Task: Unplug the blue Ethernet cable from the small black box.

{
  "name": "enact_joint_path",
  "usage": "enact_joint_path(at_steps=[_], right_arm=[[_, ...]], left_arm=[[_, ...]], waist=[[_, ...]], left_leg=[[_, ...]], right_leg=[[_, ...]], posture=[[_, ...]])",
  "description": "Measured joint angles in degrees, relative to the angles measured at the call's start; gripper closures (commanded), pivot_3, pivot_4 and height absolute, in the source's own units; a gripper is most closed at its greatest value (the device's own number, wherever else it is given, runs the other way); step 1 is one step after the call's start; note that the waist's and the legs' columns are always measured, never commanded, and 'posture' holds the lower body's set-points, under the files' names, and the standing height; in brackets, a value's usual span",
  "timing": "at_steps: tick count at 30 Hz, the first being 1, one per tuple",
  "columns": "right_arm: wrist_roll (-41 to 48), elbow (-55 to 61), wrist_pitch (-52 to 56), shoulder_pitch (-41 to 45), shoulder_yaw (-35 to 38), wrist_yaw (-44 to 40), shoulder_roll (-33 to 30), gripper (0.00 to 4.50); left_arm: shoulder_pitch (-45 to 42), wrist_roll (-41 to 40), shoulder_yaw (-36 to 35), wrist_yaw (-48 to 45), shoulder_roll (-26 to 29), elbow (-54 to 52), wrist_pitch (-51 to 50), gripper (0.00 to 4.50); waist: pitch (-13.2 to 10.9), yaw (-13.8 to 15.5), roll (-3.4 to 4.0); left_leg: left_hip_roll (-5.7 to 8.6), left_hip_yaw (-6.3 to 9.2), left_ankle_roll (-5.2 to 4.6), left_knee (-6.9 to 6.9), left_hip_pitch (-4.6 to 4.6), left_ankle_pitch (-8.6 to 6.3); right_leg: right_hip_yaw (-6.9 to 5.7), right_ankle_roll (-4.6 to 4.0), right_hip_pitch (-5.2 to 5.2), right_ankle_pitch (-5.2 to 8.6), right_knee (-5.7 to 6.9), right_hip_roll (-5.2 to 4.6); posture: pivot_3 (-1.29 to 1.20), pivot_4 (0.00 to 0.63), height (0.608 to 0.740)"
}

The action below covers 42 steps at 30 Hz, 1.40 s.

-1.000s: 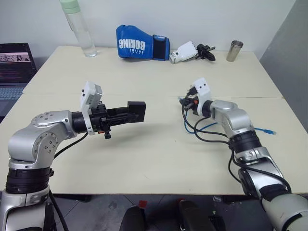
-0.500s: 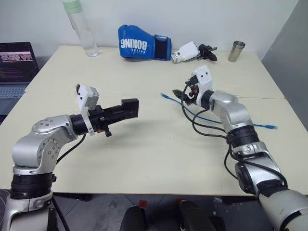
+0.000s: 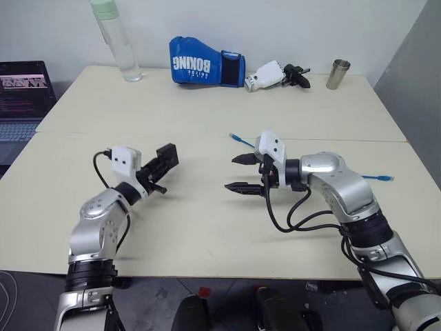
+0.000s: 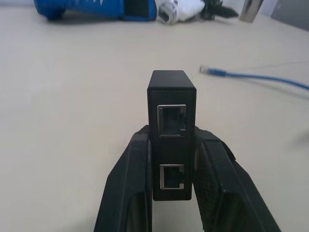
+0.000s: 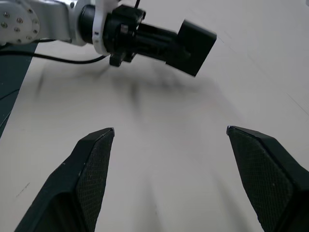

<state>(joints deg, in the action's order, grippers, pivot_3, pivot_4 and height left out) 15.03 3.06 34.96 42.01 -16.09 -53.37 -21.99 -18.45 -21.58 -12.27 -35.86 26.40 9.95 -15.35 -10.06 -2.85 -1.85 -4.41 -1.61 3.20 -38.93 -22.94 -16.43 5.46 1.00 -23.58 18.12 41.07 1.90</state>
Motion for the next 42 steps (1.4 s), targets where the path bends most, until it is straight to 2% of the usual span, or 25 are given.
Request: enact_joint_path(at_steps=[4,10,12,14,15,18,19,24,36,42], right_arm=[[-0.74,-2.11,1.35,0.74,0.12,3.71,1.66,0.55],[-0.88,-2.35,2.04,1.76,0.31,4.75,1.72,0.55],[-0.87,-2.35,2.24,1.76,0.31,4.72,1.63,0.55],[-0.86,-2.34,2.46,1.76,0.31,4.69,1.57,0.55],[-0.85,-2.34,2.55,1.76,0.31,4.62,1.47,0.55],[-0.82,-2.31,2.88,1.76,0.31,4.47,0.92,0.55],[-0.82,-2.31,3.03,1.76,0.31,4.43,0.84,0.55],[-0.62,-2.31,3.07,1.76,0.31,4.32,0.78,0.55],[-0.41,-2.31,3.00,1.76,0.31,4.27,0.81,0.55],[-0.42,-2.31,2.87,1.76,0.31,4.28,0.87,0.55]], left_arm=[[0.00,1.91,0.88,0.02,-1.22,3.04,3.67,3.72],[0.00,3.77,1.69,0.23,-1.79,4.84,7.50,3.72],[0.01,4.05,1.78,0.30,-1.92,5.36,8.24,3.02],[0.22,4.06,1.83,0.32,-2.13,5.77,7.66,2.62],[0.74,4.04,1.86,0.28,-2.39,6.04,7.05,2.58],[1.25,3.97,1.81,0.20,-2.76,5.98,7.01,1.88],[1.30,3.96,1.72,0.18,-2.76,5.98,7.04,1.52],[1.55,3.89,1.57,-0.06,-2.66,5.98,7.26,0.68],[1.55,3.38,0.45,-0.98,-2.64,6.75,7.72,0.68],[0.03,1.03,-2.43,-0.49,-2.55,8.57,5.30,0.68]], waist=[[0.00,0.05,0.00],[0.00,0.11,0.00],[0.01,0.10,-0.01],[0.01,0.09,-0.01],[0.01,0.08,-0.01],[0.01,0.08,-0.01],[0.01,0.08,-0.01],[0.01,0.03,-0.01],[0.01,-0.12,-0.01],[0.01,-0.09,-0.01]], left_leg=[[0.03,-0.03,0.00,0.00,0.00,0.00],[0.03,-0.01,0.00,0.01,0.00,0.00],[0.03,-0.01,-0.01,0.01,0.03,0.00],[0.03,-0.01,-0.01,0.01,0.04,-0.01],[0.03,-0.01,-0.01,0.00,0.04,-0.01],[0.02,-0.01,-0.01,0.02,0.04,-0.01],[0.03,-0.01,-0.01,0.02,0.04,-0.01],[0.02,-0.02,-0.01,0.02,0.05,-0.01],[0.01,-0.01,-0.01,0.02,0.05,-0.01],[0.01,0.02,-0.01,0.02,0.03,-0.01]], right_leg=[[0.00,0.00,0.01,0.00,-0.01,-0.01],[-0.01,0.00,0.03,0.00,-0.03,-0.02],[-0.01,0.00,0.06,0.00,-0.02,-0.01],[-0.01,0.00,0.07,0.00,-0.01,-0.01],[-0.02,0.00,0.07,0.00,-0.02,-0.01],[-0.02,0.00,0.07,0.00,-0.05,-0.01],[-0.02,0.00,0.07,0.00,-0.05,-0.01],[-0.01,0.00,0.07,0.00,-0.04,-0.01],[-0.02,0.00,0.07,0.00,-0.04,0.00],[-0.05,0.00,0.07,0.00,-0.04,0.02]], posture=[[0.00,0.150,0.740],[0.00,0.150,0.740],[0.00,0.150,0.740],[0.00,0.150,0.740],[0.00,0.150,0.740],[0.00,0.150,0.740],[0.00,0.150,0.740],[0.00,0.150,0.740],[0.00,0.150,0.740],[0.00,0.150,0.740]])
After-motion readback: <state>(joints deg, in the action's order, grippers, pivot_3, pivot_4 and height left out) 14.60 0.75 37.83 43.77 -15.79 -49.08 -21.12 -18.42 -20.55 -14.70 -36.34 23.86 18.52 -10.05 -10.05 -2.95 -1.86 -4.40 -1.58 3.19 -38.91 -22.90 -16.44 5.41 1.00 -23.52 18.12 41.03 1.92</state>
